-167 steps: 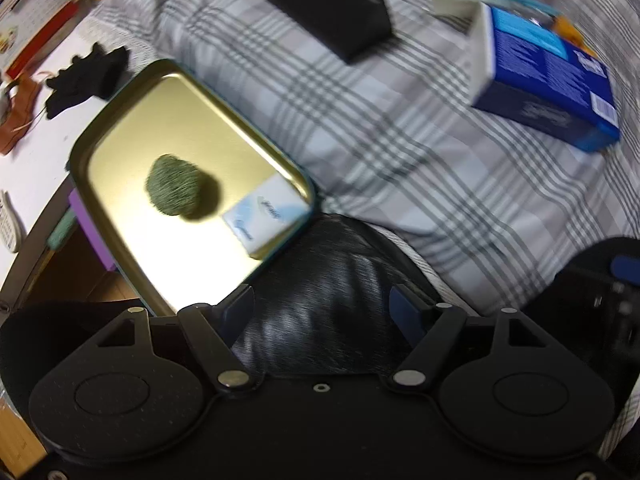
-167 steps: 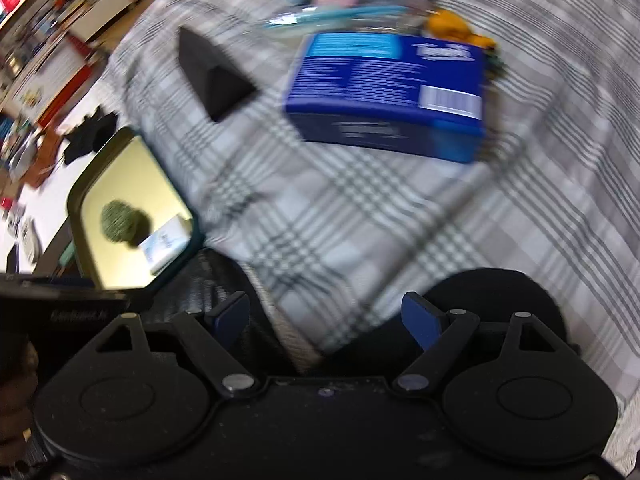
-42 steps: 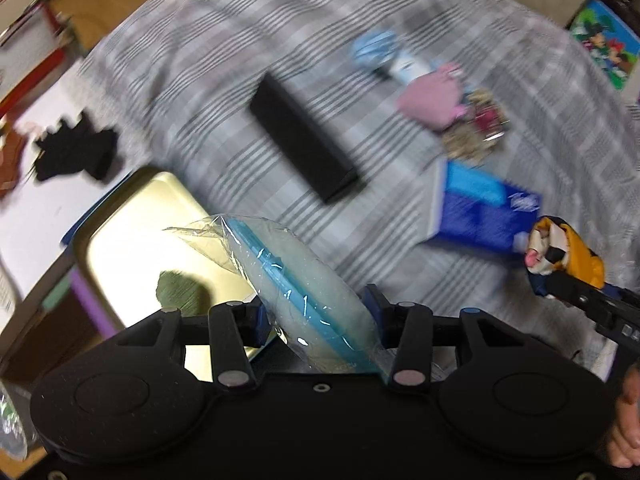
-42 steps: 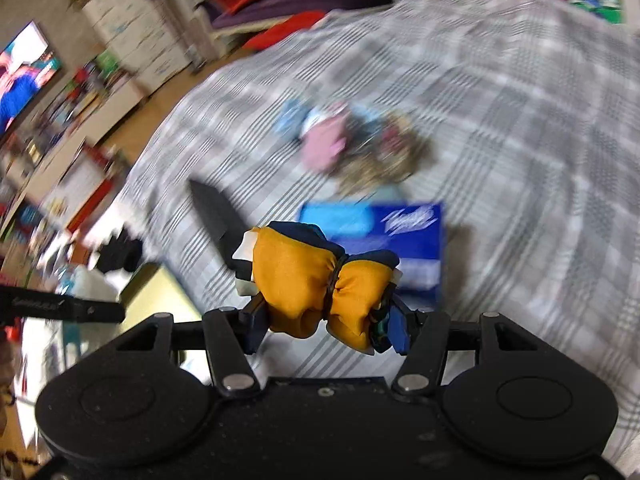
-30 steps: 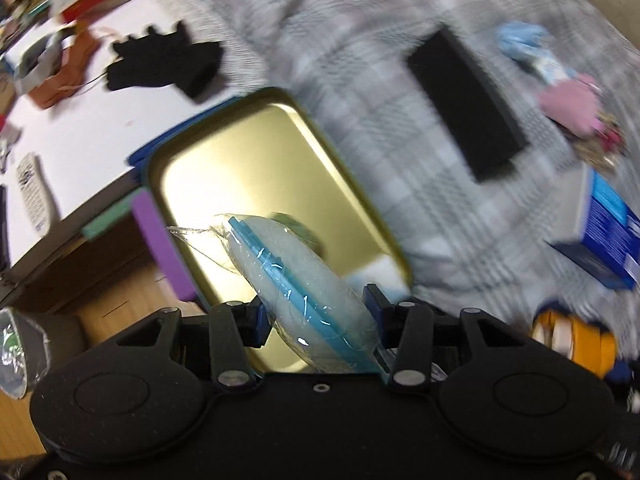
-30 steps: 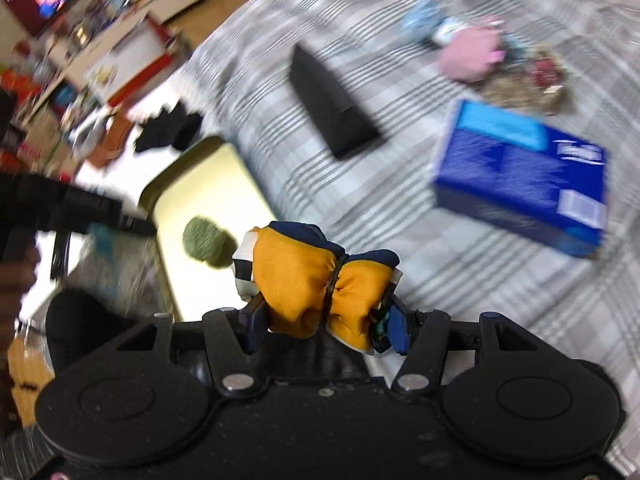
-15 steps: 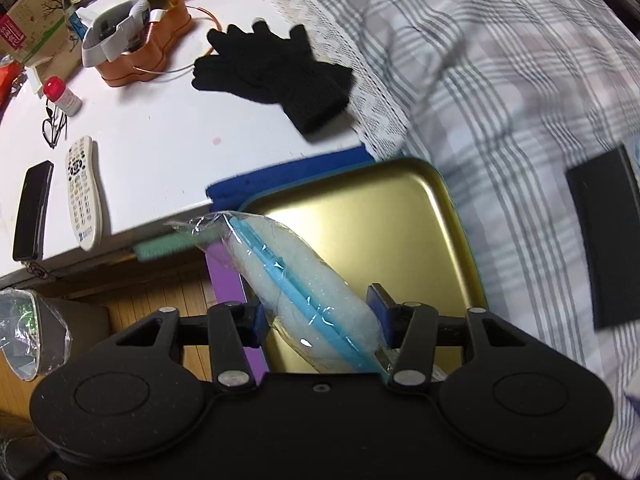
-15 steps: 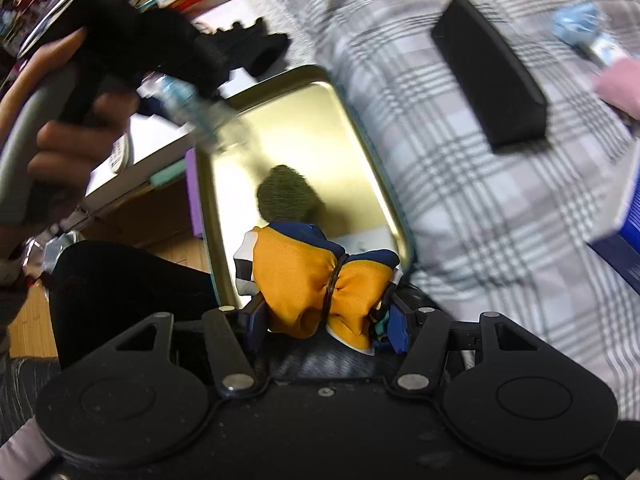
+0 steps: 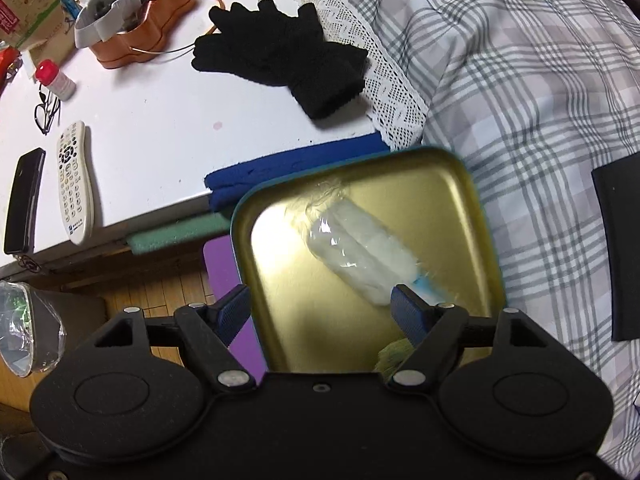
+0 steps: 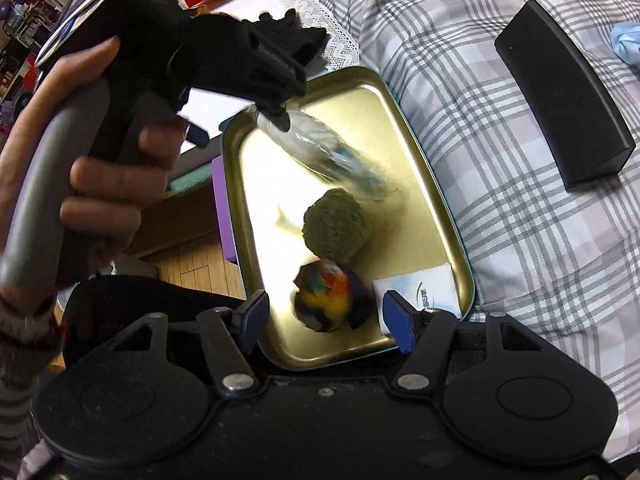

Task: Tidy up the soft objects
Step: 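Carry both items to the gold tray and release them inside, then withdraw both tools from the tray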

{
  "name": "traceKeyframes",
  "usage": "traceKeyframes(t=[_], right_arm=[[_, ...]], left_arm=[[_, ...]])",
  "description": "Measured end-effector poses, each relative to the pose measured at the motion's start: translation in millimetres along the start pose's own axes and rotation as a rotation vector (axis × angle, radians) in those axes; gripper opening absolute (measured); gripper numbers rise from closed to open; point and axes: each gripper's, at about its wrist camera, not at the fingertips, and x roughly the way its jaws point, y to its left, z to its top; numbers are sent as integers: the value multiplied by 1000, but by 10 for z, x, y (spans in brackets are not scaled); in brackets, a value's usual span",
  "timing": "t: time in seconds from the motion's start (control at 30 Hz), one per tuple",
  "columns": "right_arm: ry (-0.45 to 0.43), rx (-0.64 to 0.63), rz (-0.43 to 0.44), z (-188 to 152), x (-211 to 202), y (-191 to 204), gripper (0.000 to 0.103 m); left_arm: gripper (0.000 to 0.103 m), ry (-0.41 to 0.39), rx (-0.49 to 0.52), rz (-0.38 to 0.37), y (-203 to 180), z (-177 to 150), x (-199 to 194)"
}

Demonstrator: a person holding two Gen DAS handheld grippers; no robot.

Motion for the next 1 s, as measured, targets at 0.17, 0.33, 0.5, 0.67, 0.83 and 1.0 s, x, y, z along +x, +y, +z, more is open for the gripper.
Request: traceKeyframes(t=[0.17,0.33,0.5,0.67,0.83,1.0], right_arm=[[-5,-3,-38,-76,-41,-81,63],[-9,19,-100,-212,-129,-225,63],[-43,32,-213,-391,-242,-333,66],[-54,77,-263,-546,-303,-480,67],[-60,102,-300,-680,-346,-570,68],[-63,126,-316,-803,-386,-666,69]], left_arm=[[73,-3,18,-15,-53,-182,-89],[73,-3,36,-27,-134,-442,-180],[73,-8,55,-56,-217,-701,-264],[73,-33,79,-59,-289,-933,-347],[73,-39,95,-54,-344,-1126,-397],[73,-52,121,-44,-439,-1286,-442]])
